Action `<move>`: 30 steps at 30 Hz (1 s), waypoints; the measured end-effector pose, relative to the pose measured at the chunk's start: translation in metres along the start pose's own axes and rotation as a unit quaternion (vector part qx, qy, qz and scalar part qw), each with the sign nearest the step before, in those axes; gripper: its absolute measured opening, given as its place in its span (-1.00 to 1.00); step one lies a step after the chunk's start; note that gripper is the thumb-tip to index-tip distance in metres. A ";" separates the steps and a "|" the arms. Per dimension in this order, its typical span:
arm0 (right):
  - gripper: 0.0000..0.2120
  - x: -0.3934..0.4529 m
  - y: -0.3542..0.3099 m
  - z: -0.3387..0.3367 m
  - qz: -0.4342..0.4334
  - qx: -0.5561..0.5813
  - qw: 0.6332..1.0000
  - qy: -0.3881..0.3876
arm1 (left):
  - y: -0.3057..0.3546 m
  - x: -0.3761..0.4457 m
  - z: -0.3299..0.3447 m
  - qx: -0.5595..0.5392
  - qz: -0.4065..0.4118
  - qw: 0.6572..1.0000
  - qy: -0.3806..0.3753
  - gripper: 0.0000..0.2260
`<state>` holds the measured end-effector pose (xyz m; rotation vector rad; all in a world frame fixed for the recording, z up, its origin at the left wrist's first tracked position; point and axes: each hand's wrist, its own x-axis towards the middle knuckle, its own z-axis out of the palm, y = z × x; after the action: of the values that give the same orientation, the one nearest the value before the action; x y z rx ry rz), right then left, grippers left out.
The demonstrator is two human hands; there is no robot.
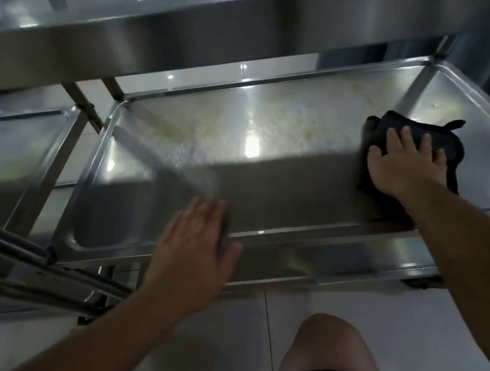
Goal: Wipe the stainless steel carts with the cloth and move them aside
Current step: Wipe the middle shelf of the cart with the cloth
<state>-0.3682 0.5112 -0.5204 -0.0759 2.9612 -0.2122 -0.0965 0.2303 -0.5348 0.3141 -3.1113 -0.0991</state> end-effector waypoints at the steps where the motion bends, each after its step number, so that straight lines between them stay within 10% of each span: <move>1: -0.32 -0.004 -0.014 0.002 -0.004 0.002 1.000 0.000 | -0.016 -0.004 -0.001 -0.005 -0.043 0.999 -0.005 -0.21; 13: -0.33 -0.065 -0.185 0.043 -0.282 -0.022 0.959 -0.026 | -0.030 -0.003 0.010 -0.036 -0.078 0.996 -0.021 -0.29; 21: -0.33 -0.029 -0.078 0.019 -0.075 -0.006 0.997 0.004 | -0.044 0.000 -0.004 -0.076 -0.048 0.994 -0.060 -0.32; 30: -0.30 -0.079 -0.200 0.048 -0.069 0.012 0.998 0.002 | -0.124 -0.012 -0.004 -0.033 -0.165 0.983 -0.068 -0.32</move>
<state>-0.2746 0.3113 -0.5251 -0.2781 2.9594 -0.2664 -0.0594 0.1111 -0.5387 0.8535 -3.1454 -0.2337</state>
